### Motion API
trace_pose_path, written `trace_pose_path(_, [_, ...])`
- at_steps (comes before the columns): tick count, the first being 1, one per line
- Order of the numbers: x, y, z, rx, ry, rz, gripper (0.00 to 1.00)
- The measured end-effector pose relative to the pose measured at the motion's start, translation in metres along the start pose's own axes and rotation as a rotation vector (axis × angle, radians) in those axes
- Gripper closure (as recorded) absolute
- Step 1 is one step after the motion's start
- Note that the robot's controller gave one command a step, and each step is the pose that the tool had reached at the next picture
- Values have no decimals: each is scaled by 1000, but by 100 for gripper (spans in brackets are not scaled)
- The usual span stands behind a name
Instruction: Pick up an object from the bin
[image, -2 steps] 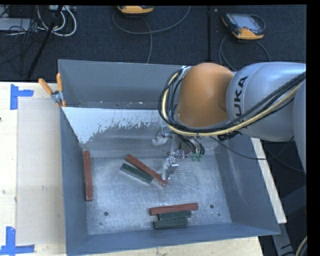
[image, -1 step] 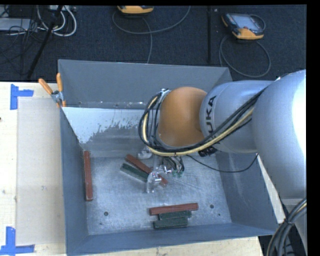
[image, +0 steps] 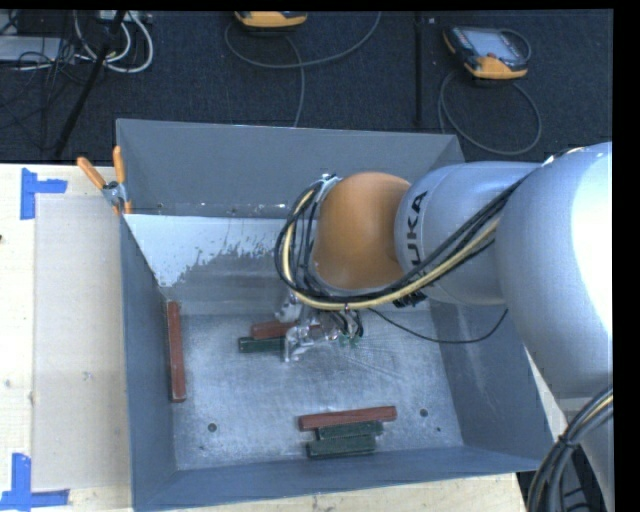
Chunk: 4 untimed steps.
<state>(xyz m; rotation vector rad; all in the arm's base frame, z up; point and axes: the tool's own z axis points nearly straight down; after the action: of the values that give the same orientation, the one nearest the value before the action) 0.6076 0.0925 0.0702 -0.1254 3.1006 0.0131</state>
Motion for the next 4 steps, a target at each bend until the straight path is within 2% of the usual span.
trace_pose_path(1, [1, 0, -2, 0, 1, 1, 100])
trace_pose_path(4, [0, 0, -8, 5, 32, 3, 100])
